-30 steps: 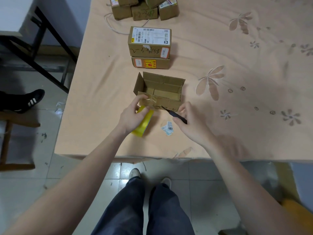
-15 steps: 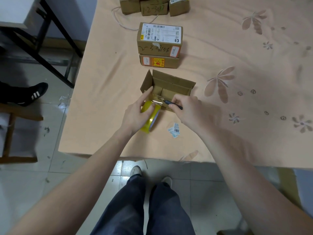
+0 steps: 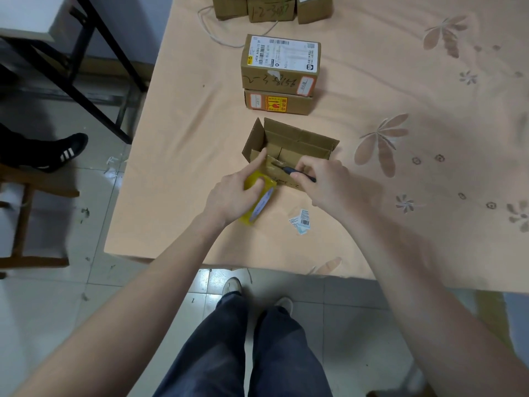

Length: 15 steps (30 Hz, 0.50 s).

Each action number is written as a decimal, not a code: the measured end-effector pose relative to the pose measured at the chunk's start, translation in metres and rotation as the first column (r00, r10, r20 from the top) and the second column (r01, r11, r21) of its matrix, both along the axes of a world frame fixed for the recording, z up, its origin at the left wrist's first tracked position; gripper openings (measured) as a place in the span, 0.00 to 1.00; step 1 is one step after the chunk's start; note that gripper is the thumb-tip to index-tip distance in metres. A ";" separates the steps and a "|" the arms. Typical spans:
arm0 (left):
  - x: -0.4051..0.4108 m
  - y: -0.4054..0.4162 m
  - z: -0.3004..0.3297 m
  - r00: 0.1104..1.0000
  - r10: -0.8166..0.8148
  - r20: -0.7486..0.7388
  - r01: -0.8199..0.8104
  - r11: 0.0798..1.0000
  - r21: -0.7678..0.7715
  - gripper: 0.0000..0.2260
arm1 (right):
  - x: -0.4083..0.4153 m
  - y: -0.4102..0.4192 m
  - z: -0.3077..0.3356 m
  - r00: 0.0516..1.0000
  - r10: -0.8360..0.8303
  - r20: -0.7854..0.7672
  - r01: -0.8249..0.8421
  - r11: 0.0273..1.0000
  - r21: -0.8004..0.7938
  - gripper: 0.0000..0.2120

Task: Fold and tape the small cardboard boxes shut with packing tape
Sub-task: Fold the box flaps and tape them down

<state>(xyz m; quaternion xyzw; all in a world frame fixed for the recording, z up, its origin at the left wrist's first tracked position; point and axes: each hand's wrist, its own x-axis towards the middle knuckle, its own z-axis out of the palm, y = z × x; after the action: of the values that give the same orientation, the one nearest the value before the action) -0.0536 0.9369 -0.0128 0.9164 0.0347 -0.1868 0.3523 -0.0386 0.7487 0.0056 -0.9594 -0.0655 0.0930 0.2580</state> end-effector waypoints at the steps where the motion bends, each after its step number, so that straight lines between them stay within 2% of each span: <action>1: 0.000 0.000 0.001 1.000 -0.008 -0.030 0.008 1.000 -0.003 0.25 | -0.001 0.002 0.000 1.000 0.012 -0.004 -0.012 1.000 -0.013 0.07; 4: 0.004 -0.001 0.003 0.994 -0.031 -0.104 0.028 0.999 -0.033 0.26 | -0.005 0.009 0.000 0.999 0.038 -0.014 -0.039 0.998 -0.056 0.04; 9: 0.012 0.000 0.003 0.975 -0.050 -0.215 0.025 0.993 -0.115 0.26 | -0.007 0.014 0.005 0.994 0.100 -0.043 -0.102 0.994 -0.046 0.09; 15: 0.016 0.002 0.003 0.972 -0.029 -0.234 -0.013 0.984 -0.178 0.27 | -0.003 0.022 0.011 0.994 0.110 -0.021 -0.112 0.985 -0.133 0.05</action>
<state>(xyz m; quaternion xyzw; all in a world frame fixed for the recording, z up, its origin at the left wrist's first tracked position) -0.0371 0.9386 -0.0100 0.8528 0.0557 -0.2979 0.4254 -0.0416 0.7704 0.0162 -0.9688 -0.1105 0.1181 0.1876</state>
